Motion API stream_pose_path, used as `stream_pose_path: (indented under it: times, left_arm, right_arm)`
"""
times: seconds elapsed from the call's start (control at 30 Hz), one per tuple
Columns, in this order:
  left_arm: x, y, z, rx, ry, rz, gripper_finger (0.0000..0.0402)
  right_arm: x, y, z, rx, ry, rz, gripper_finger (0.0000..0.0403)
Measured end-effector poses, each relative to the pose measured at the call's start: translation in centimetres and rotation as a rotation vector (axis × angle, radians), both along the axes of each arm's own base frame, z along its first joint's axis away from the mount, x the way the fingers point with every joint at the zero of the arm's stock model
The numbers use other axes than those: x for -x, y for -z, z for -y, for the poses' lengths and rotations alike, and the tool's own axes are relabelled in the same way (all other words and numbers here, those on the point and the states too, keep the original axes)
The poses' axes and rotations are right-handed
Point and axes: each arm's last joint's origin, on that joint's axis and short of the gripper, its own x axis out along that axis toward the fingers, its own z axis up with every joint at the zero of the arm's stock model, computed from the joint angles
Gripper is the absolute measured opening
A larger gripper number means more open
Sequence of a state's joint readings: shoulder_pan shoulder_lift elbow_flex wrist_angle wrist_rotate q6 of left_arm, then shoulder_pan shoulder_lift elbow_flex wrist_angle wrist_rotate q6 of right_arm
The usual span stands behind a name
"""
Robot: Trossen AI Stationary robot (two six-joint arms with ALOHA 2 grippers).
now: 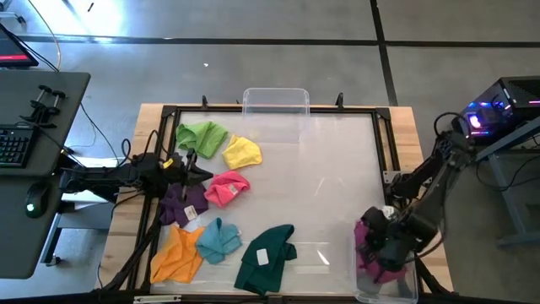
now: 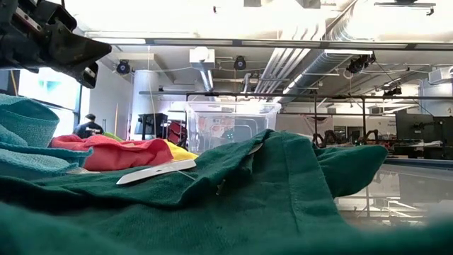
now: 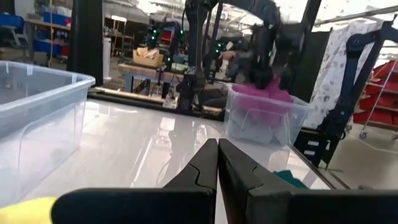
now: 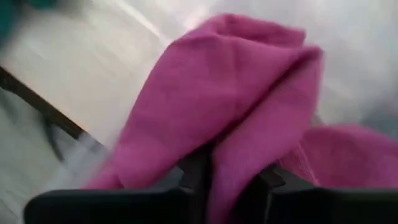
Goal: Sort towels by color in basket
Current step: Put the purple microfiber cloth into the bottom transparent bin, then put the green microfiber cloth into the bottom transparent bin
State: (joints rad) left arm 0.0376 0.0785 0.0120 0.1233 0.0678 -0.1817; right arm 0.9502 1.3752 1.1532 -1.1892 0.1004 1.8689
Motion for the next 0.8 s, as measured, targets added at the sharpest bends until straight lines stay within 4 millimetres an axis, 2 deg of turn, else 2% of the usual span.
stream_pose_path:
  times: [0.13, 0.27, 0.4, 0.63, 0.8]
  left_arm:
    - [0.0, -0.2, 0.0, -0.001, -0.001, 0.018, 0.0000]
    - [0.0, -0.2, 0.0, -0.001, -0.001, 0.019, 0.0000]
    - [0.0, -0.2, 0.0, -0.002, -0.001, 0.024, 0.0000]
    - [0.0, -0.4, 0.0, -0.003, -0.001, 0.041, 0.0000]
    - [0.0, -0.4, 0.0, -0.003, 0.000, 0.041, 0.0000]
  right_arm:
    - [0.2, 2.5, 0.5, -0.049, 0.048, -0.151, 0.0106]
    - [0.2, 3.0, 0.8, -0.088, 0.041, -0.235, 0.0148]
    - [-0.3, 0.5, 0.2, -0.124, 0.025, -0.169, 0.0166]
    - [-0.6, -5.6, 0.3, -0.083, 0.078, 0.028, 0.0169]
    - [-2.1, -7.7, 0.7, 0.167, -0.074, 0.344, 0.0169]
